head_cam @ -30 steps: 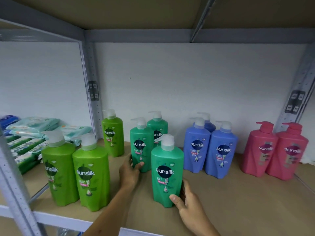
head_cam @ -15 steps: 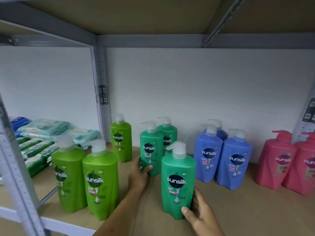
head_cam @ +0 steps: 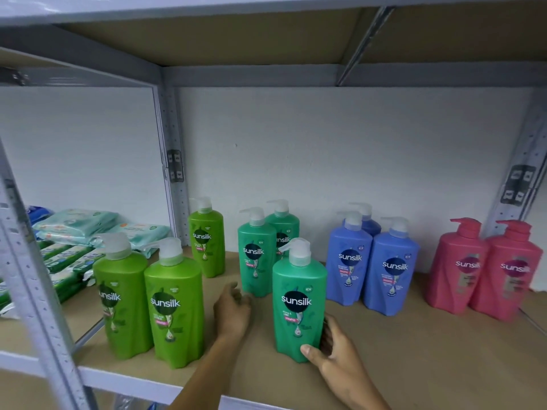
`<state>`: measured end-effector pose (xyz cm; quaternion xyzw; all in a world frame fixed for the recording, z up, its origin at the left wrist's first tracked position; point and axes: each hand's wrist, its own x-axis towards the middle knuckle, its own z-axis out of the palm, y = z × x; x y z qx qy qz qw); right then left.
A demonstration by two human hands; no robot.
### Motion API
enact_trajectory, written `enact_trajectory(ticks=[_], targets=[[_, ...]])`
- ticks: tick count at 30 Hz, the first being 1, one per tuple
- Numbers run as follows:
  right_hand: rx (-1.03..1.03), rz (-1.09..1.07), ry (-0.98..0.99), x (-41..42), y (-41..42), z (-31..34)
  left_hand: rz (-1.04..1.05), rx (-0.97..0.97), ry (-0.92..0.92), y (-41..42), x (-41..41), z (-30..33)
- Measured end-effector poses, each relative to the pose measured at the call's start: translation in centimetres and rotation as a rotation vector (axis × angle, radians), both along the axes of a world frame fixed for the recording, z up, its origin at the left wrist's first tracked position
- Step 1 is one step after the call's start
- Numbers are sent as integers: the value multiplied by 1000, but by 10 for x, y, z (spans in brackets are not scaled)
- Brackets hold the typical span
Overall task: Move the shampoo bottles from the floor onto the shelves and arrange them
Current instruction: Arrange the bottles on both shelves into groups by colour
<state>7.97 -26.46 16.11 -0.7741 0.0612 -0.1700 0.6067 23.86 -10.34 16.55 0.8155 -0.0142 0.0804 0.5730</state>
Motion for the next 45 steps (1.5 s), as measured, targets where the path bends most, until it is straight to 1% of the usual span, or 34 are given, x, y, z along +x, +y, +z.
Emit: enact_trajectory(ticks=[3,8,10,13,16,19,22,25,33,40,45], targets=[[-30,-8,7,-1,0,-1,-39,-33,8,6,-20,0],[-78,-13,21,-2,1,-1,-148,-213,16,17,-55,7],[-96,-14,16,-3,2,-1,-168,-294,-41,21,-67,23],[-84,-2,14,-2,0,-2,-227,-390,-198,20,-86,68],[-61,-16,26,-2,1,-4,-329,-399,-344,17,-102,118],[-54,-20,37,-2,2,-4,-429,-284,-393,9,-108,150],[-42,-19,45,-1,1,-6,-470,-169,-370,1,-103,161],[-38,-17,36,-2,1,-6,-454,-145,-325,-1,-96,161],[-29,-4,14,0,-2,-6,-500,-88,-283,-5,-92,161],[-28,-8,-9,0,-2,-7,-519,-185,-234,-8,-83,160],[-31,-8,-18,0,-2,-6,-577,-215,-171,-6,-76,164]])
